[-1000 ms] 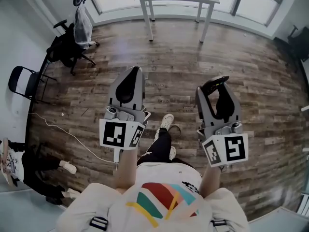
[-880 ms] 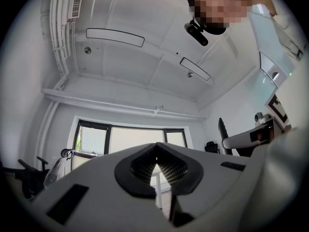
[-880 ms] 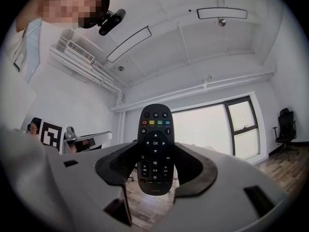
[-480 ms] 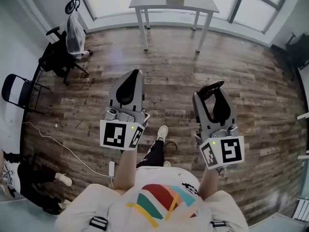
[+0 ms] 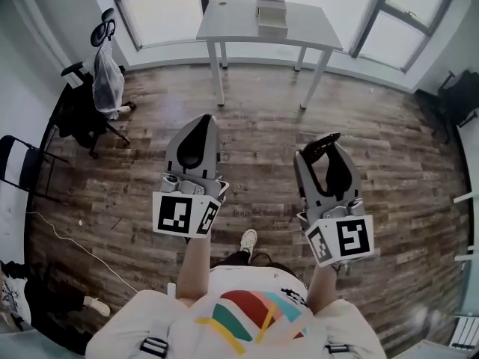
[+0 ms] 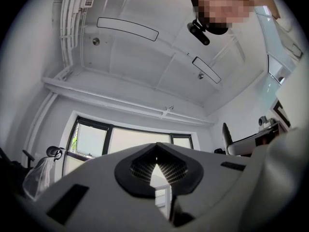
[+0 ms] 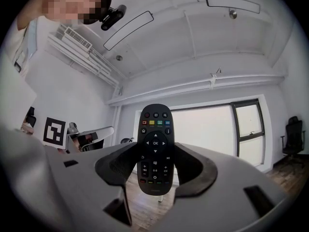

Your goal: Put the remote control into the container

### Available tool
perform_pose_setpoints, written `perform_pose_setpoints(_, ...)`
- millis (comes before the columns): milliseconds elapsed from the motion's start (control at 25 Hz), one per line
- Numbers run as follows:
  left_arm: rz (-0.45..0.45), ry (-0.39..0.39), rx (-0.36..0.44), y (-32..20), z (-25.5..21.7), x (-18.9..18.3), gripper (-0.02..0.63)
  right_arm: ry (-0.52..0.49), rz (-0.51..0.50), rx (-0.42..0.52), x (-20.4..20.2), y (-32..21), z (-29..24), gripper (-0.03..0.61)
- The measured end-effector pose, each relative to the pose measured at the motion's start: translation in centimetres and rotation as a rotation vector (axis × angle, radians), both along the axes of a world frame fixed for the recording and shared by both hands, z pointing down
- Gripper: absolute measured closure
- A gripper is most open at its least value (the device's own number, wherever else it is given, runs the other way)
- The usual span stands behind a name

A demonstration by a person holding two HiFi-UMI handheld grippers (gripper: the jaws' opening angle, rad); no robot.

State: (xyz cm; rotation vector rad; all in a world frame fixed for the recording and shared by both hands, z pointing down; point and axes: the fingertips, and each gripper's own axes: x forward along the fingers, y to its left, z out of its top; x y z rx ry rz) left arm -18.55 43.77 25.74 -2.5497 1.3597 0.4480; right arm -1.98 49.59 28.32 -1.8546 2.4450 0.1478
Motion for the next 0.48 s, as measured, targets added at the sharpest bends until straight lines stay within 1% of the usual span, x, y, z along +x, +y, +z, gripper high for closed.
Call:
perform_pose_setpoints(80,0.004,0.010,-0.014,-3.6,-1.3,-1.3,0.606,0.019,0.010,-0.025,-1.2,-3.4,-1.4,0.337)
perform_pose_setpoints(160,0.008,0.016,-0.028,-5.6,-1.4,-1.9,0.606,0.034,0.015,-0.044,-1.8,-5.3,-1.6,0.336)
perform_pose_setpoints(280,0.013,0.024,-0.049,-6.8,-0.5,-2.0,0.606,0.042,0.018,-0.052,-1.9,-6.4,-1.4,0.337)
perform_pose_setpoints(480,0.011,0.033,-0.051,-8.7,-0.6,-2.0,0.607,0.047,0.004,-0.051,-2.1,-8.6,-1.6,0.336)
